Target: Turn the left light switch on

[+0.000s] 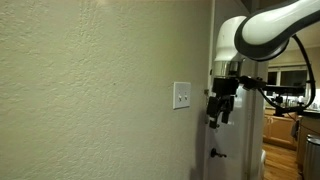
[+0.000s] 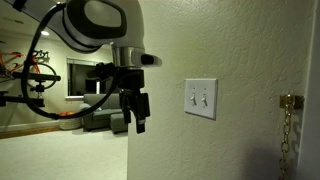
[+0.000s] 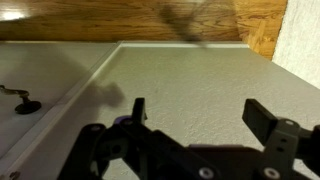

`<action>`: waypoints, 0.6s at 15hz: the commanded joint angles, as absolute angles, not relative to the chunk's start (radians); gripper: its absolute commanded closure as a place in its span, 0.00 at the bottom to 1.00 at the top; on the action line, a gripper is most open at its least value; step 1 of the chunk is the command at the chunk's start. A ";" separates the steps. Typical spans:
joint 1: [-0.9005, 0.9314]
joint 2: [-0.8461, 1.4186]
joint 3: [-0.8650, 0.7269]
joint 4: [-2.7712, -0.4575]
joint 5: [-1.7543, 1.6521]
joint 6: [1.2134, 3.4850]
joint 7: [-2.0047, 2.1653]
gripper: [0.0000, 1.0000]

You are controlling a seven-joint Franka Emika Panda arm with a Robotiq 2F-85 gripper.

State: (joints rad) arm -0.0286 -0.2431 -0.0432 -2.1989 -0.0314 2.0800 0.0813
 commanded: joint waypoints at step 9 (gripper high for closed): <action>-0.051 -0.110 -0.038 -2.057 -0.080 2.270 0.150 0.00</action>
